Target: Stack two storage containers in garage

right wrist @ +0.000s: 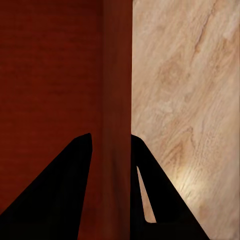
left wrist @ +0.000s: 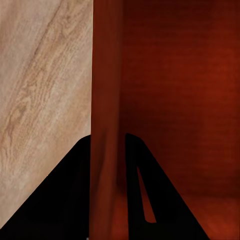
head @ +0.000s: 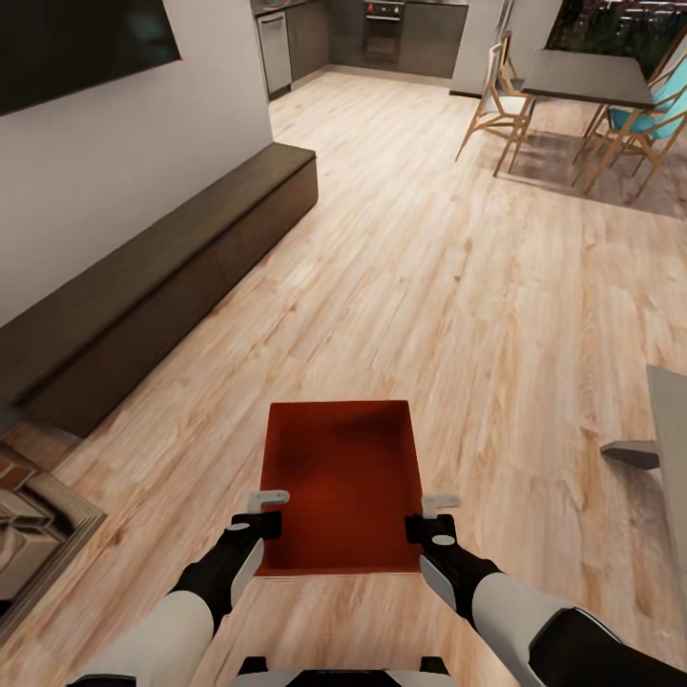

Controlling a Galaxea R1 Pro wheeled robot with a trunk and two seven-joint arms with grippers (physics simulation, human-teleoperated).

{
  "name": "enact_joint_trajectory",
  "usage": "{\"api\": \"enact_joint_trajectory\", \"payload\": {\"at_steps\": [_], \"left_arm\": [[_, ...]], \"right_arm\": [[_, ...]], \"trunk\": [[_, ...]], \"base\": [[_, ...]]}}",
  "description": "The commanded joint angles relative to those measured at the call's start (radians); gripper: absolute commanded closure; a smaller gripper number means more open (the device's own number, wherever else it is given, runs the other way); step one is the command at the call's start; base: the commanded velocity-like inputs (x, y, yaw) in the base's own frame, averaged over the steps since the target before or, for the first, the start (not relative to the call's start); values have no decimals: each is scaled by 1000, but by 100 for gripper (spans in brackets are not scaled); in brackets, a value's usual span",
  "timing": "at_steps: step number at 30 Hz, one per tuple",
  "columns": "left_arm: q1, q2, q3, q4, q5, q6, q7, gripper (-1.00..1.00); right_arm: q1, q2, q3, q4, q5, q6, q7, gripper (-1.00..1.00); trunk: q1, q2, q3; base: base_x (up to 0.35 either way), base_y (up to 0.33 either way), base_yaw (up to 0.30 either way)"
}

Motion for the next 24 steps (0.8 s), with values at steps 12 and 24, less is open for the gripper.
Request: {"api": "enact_joint_trajectory", "payload": {"at_steps": [12, 24], "left_arm": [[1, 13, -2, 24, -7, 10, 85, 100], [1, 13, -2, 24, -7, 10, 83, 100]], "right_arm": [[-2, 0, -11, -1, 4, -69, -41, 100], [-2, 0, -11, -1, 4, -69, -48, 100]], "trunk": [[1, -1, -1], [1, -1, -1]], "base": [[322, 0, 0], [322, 0, 0]]}}
